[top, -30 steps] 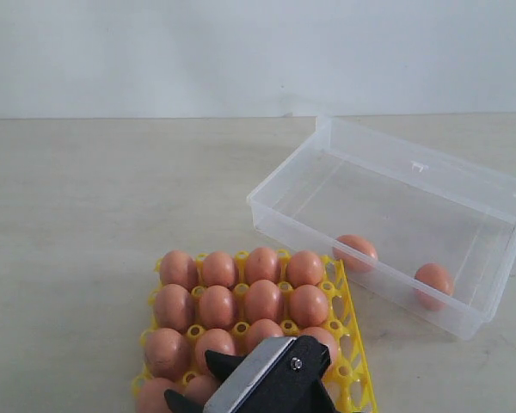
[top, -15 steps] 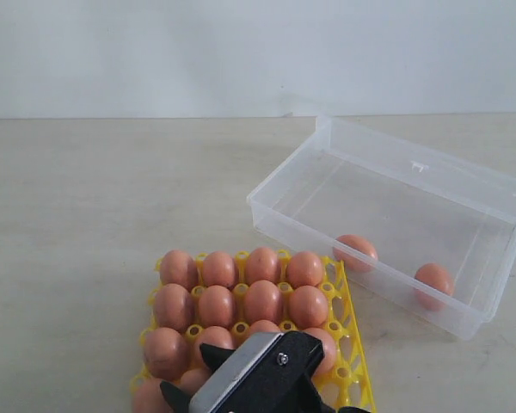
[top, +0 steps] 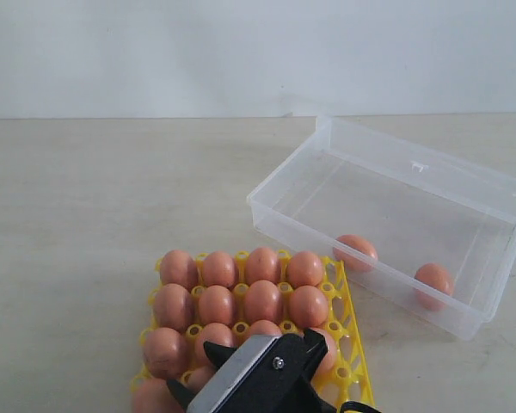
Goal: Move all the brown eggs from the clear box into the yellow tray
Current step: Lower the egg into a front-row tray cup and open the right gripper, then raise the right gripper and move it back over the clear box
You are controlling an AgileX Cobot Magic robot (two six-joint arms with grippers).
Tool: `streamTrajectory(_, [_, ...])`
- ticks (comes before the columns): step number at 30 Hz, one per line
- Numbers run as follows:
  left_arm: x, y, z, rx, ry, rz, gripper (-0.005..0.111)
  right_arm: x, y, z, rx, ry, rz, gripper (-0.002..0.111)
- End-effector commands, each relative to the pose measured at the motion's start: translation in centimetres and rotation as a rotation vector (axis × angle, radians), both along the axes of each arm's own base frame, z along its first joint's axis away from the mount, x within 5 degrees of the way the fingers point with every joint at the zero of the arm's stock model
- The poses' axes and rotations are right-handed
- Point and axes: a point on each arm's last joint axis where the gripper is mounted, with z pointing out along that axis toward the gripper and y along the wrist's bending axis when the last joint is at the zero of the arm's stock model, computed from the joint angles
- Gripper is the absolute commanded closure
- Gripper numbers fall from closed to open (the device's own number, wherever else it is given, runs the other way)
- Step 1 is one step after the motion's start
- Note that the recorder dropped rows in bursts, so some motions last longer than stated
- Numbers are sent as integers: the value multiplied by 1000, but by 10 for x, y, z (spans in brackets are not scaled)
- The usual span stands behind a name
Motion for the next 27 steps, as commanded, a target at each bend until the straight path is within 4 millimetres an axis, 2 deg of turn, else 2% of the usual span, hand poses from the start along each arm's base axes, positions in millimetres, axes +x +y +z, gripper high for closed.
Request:
streamTrajectory(1, [0, 0, 2, -12, -14, -2, 103, 0, 0, 0, -5, -10, 3, 71])
streamTrajectory(9, [0, 0, 2, -12, -14, -2, 103, 1, 1, 5, 30, -50, 0, 70])
streamTrajectory(12, [0, 0, 2, -12, -14, -2, 103, 3, -1, 19, 81, -62, -41, 70])
streamTrajectory(14, [0, 0, 2, -12, -14, -2, 103, 8, -8, 34, 157, -54, -148, 70])
streamTrajectory(16, [0, 0, 2, -12, -14, -2, 103, 17, -28, 57, 264, -42, -377, 70])
streamTrajectory(17, [0, 0, 2, -12, -14, -2, 103, 19, -44, 73, 278, -57, -511, 70])
streamTrajectory(20, [0, 0, 2, -12, -14, -2, 103, 27, -85, 99, 255, -63, -795, 70])
streamTrajectory(22, [0, 0, 2, -12, -14, -2, 103, 43, -116, 125, 172, -176, -872, 70])
streamTrajectory(24, [0, 0, 2, -12, -14, -2, 103, 63, -149, 154, 171, -307, -957, 70])
streamTrajectory(25, [0, 0, 2, -12, -14, -2, 103, 78, -166, 171, 207, -296, -960, 70])
streamTrajectory(27, [0, 0, 2, -12, -14, -2, 103, 103, -181, 192, 242, -198, -911, 70])
